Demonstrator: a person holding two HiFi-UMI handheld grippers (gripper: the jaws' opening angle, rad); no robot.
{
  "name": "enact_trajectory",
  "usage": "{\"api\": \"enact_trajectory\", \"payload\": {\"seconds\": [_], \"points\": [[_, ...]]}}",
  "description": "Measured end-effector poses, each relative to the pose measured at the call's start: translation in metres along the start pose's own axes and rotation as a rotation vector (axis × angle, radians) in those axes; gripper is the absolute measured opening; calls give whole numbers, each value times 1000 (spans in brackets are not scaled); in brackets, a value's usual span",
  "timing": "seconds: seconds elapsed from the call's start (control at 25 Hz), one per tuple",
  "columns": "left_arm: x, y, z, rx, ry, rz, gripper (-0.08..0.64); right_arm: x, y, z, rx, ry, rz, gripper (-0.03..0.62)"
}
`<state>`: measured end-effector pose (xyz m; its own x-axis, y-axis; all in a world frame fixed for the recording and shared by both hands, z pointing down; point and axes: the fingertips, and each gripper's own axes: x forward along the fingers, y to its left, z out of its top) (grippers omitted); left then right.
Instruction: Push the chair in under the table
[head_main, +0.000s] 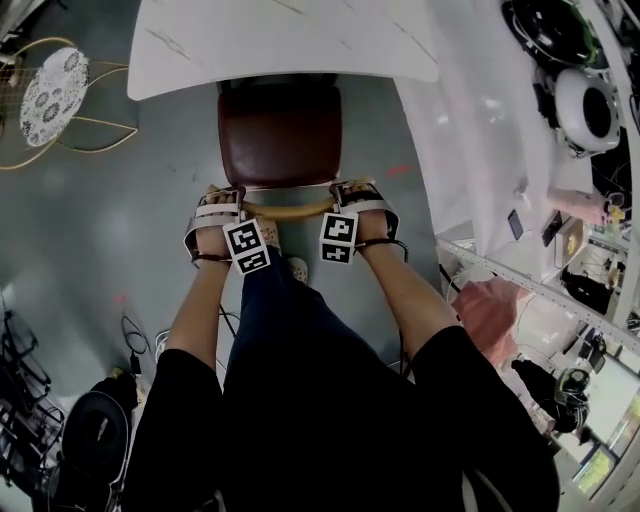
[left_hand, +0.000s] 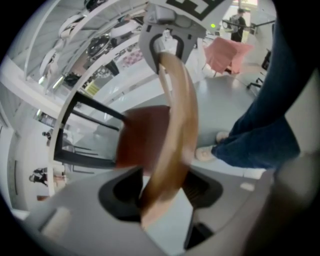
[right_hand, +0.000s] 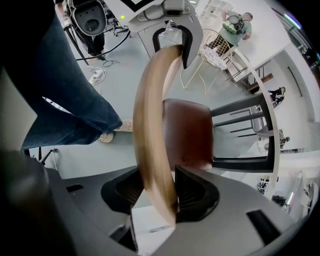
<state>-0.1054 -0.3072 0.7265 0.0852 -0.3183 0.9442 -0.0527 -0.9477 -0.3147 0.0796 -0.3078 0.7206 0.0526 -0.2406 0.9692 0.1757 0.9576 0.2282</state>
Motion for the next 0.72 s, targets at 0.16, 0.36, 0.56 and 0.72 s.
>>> {"api": "enact_trajectory", "payload": {"seconds": [0.16,0.36,0.56,0.72], "points": [[6,21,-1,8,-10,6,238,4,-20,-1,8,8,-7,179],[12,41,-6,19,-12,11,239,9,-38,1,24,11,-15,179],[19,57,-9,10,13,6,241,14,-54,1,26,15,-19,179],[22,66,-5,-1,21,0,239,17,-65,-5,14,21,-14,179]]}}
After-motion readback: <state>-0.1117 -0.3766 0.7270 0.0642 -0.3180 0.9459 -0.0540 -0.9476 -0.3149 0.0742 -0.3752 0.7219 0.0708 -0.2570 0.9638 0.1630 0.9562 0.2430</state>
